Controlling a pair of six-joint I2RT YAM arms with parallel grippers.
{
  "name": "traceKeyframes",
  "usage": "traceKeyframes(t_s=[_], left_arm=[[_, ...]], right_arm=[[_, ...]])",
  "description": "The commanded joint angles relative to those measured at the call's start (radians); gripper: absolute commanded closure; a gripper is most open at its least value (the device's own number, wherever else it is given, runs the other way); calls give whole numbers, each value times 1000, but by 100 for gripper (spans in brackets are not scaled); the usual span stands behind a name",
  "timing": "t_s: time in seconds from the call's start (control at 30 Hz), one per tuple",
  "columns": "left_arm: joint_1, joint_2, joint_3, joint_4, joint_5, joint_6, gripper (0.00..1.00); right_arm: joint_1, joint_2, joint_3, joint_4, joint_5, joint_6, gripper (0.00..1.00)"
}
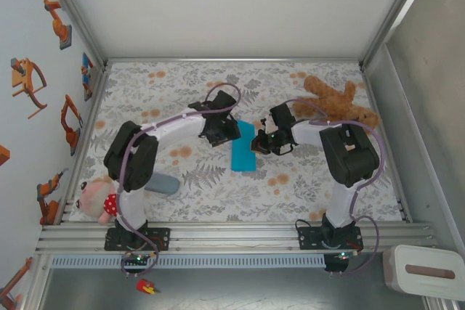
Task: Fold a paper plane with a square sheet of paper (pick it up from the middle)
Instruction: First fold the square sheet of paper in half at the center of the table.
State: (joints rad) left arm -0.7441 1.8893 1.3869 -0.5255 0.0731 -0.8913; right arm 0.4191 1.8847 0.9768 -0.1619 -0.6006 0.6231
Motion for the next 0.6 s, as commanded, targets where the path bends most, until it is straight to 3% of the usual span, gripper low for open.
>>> traceKeyframes(t_s=[0.0, 0.2, 0.33, 0.57], left_arm=[[11, -70, -54, 132, 81, 34, 47], [10, -2, -97, 313, 287, -5, 69], [9, 49, -82, 325, 333, -2, 82], [-5, 132, -43, 269, 363, 10, 95]], right_arm=[[-4, 112, -63, -183, 278, -33, 99], [-4, 122, -63, -186, 293, -31, 99], [-4, 126, -64, -186, 295, -31, 100], [-4, 129, -63, -194, 298, -30, 100]])
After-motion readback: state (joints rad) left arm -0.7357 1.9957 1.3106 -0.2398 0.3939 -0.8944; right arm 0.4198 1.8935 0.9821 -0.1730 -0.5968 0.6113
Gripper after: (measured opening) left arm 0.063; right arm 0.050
